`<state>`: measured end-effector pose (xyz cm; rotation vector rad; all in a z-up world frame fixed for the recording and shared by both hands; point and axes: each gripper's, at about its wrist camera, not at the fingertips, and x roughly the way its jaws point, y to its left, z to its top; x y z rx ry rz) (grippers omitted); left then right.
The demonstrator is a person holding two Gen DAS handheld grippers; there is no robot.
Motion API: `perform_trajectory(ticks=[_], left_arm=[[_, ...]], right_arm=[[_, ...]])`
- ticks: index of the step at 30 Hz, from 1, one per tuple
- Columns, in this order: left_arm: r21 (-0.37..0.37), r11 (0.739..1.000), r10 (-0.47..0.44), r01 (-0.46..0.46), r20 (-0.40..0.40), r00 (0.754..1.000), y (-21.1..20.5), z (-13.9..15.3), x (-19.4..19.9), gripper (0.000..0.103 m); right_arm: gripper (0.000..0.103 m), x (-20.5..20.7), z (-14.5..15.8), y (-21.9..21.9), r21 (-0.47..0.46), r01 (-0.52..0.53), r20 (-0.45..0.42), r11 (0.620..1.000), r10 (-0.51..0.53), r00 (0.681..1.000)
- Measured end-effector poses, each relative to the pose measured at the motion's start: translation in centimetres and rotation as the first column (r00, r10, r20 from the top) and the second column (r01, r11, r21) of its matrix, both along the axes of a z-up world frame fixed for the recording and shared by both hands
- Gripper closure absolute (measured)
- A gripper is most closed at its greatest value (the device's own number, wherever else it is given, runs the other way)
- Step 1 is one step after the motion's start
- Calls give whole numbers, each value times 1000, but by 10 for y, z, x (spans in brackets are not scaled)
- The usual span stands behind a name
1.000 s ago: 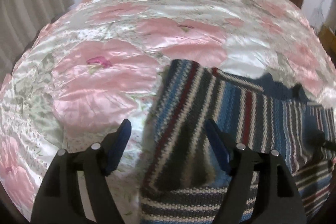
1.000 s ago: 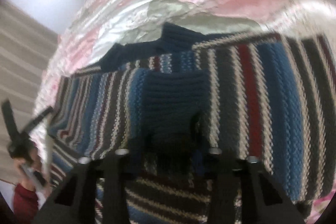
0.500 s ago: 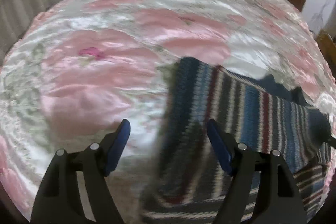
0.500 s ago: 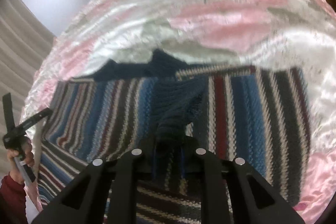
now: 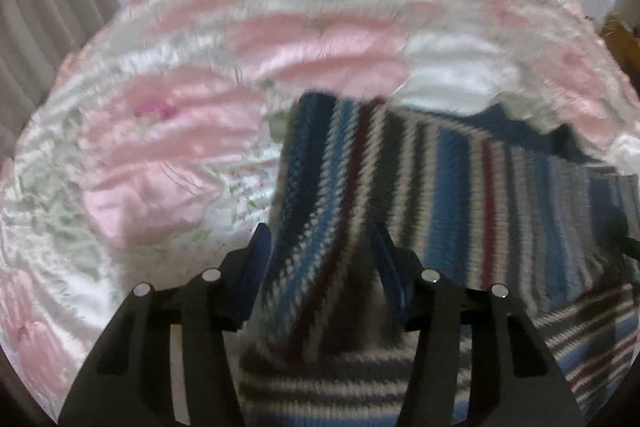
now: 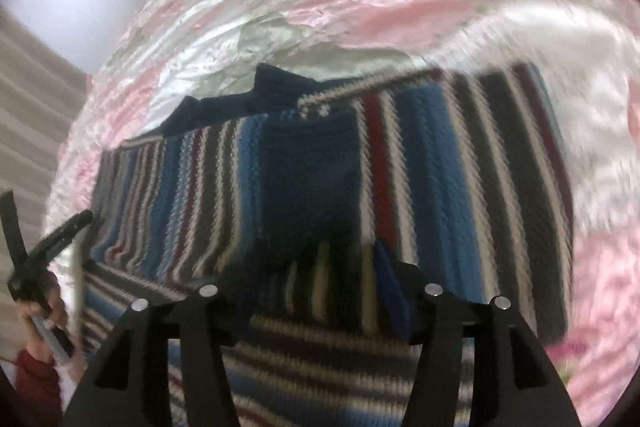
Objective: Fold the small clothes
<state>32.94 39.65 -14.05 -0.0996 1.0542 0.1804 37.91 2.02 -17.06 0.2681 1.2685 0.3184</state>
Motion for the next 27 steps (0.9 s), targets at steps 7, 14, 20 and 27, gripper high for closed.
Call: perform_trajectory(ticks=[7,14,20,27], left_arm=[[-101,986,-135,132,-24,991,-50,-3,-19,43],[-73,991,-120,114,-74,990,-50,-38,-11,39],[-45,991,-131,128,-71,989,-51,-46,-16,37],[-43,991,-132,129,-63,989,-54,-27,-26,36]], right_arm=[[47,-4,-12,1,127,16,-94,992,-4,996],[93,16,-29,15,170,56,-124,984,-36,992],[103,3,-39,14,4,21,-85,1000,-21,996],[83,-19,-9,3,68,23,-81,997,-18,997]])
